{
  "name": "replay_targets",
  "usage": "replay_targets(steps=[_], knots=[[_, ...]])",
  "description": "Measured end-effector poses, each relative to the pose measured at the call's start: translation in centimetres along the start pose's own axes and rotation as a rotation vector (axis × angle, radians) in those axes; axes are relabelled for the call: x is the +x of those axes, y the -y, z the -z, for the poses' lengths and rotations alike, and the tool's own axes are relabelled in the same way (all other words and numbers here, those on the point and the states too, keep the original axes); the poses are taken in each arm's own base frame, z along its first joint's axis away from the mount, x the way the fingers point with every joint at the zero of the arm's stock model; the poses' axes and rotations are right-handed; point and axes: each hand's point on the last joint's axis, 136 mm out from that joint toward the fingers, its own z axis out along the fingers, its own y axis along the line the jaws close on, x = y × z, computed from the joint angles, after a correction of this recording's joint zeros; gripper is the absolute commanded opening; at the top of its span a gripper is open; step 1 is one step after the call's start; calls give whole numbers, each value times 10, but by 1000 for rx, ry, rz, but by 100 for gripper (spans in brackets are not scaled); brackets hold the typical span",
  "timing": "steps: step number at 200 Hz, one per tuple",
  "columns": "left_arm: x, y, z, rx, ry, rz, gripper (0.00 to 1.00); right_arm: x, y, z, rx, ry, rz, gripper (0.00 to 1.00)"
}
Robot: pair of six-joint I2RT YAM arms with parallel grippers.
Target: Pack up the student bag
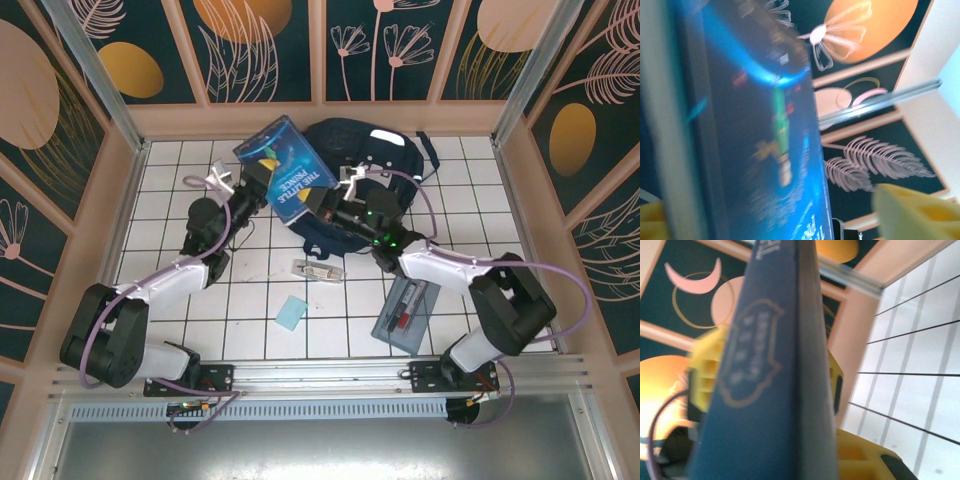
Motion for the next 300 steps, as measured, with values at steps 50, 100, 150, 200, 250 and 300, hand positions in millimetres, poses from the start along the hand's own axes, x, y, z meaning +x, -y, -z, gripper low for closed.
replay_targets(steps=[50, 100, 150, 200, 250, 300], knots=[[-6, -27, -68, -241, -147, -352, 92, -77, 27, 105, 286, 228, 95, 0], [-14, -160, -135, -638, -305, -559, 74, -100, 73, 192, 541, 341, 98, 0], [19, -272, -109, -911, -547, -565, 57, -87, 121, 235, 698, 320, 9, 0], [32, -268, -108, -866, -610, -515, 38, -81, 130, 243, 702, 303, -27, 0], [68, -248, -89, -785, -694, -371, 39, -80, 130, 242, 695, 293, -27, 0], [93, -235, -97, -680, -716, -204, 0, -80, 130, 242, 695, 290, -27, 0]])
